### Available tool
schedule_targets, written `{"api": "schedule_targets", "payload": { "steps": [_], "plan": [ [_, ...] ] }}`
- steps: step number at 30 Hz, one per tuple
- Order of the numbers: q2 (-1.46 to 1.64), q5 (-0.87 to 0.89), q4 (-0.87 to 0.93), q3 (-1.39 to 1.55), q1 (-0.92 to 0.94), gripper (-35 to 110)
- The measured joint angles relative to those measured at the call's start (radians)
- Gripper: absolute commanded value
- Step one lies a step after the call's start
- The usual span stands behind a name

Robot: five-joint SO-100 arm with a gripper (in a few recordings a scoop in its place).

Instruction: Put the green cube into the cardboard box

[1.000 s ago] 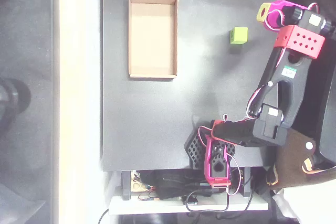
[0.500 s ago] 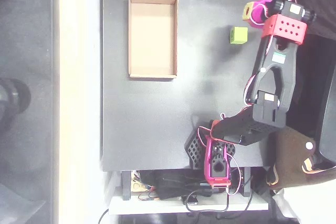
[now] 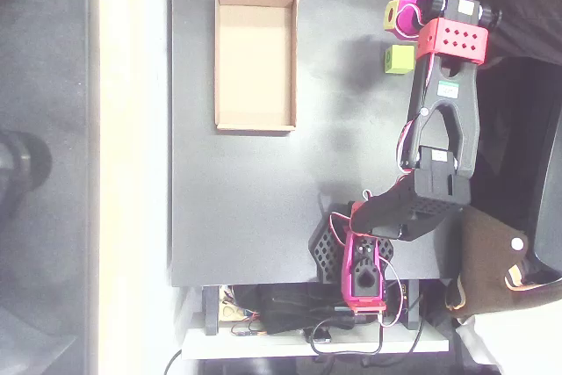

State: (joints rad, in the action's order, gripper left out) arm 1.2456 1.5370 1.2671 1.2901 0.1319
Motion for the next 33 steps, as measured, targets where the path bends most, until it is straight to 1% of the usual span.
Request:
{"api": "schedule_targets", "payload": {
  "steps": [8,33],
  "plan": [
    [0.0,0.0,0.003,0.0,-0.012,34],
    [0.002,0.0,0.002,0.202,0.0,34]
  ]
}}
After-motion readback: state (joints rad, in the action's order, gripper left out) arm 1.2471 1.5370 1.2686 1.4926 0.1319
